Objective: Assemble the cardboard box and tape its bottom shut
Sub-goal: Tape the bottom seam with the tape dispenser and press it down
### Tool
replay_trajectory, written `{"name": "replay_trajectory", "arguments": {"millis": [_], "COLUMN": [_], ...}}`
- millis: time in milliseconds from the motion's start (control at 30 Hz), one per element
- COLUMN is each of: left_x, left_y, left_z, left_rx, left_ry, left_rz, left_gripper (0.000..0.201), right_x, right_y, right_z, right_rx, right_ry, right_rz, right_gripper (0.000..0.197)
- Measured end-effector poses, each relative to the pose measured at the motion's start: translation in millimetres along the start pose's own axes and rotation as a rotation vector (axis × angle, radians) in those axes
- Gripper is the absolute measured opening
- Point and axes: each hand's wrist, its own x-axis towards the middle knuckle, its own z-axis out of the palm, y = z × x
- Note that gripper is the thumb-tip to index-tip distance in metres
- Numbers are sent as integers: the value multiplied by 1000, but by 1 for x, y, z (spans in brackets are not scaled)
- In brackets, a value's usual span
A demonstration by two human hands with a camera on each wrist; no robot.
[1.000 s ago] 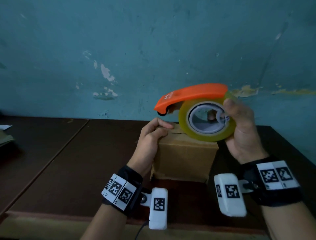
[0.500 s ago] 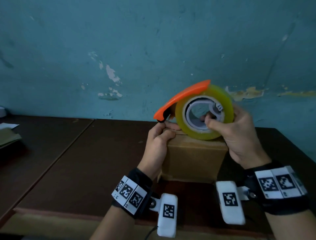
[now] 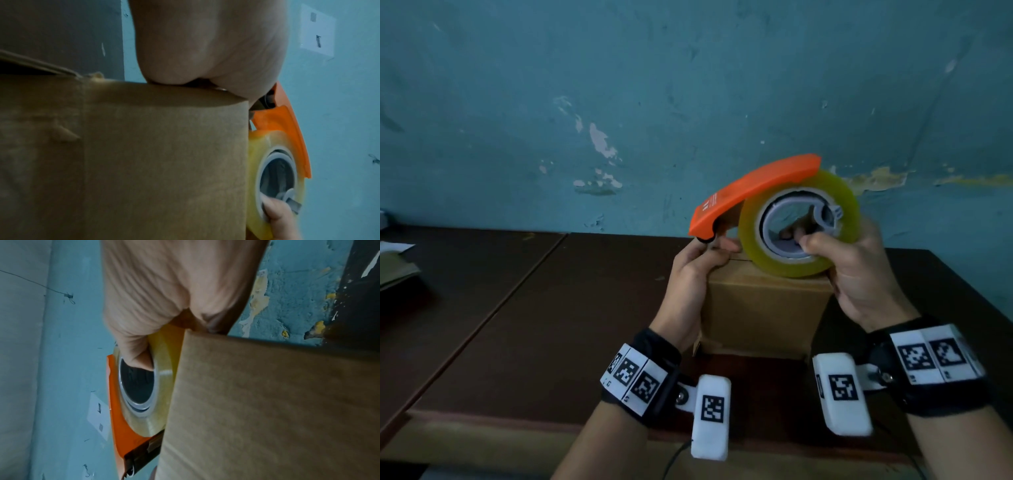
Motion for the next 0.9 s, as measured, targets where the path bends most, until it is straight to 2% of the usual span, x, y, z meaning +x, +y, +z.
{"name": "replay_trajectory", "arguments": {"millis": [67,133,200,333,467,533,767,900], "left_x": [-3,-5,-8,-11,-6,-3,-3,-2], "left_y": [4,8,12,14,16,20,38,36], "left_z": [-1,-4,-7,-10,-19,-24,-41,-42], "left_rx": [-117,-233,-239,-201,-136,-83,130,57], "left_ry": [-21,-13,-17,-42,-36,-23,-110,-24], "left_rz": [-32,-63,-74,-25,17,43,81,4], "left_gripper": [23,44,57,46,17,21,47,38], "right_x": [0,0,0,-1,-1,-1,-1,-1], "right_y": [-1,-1,-1,-2,-4,-4,-3,-1], "right_z": [-1,-1,-1,1,2,3,4,6], "right_rx": [-3,-12,-7,-13,-20,-29,-65,-51], "right_ry": [1,0,2,1,-17,-21,-49,-45], "right_rz": [12,18,27,40,43,46,49,55], "right_gripper": [38,36,36,33,35,36,34,33]}}
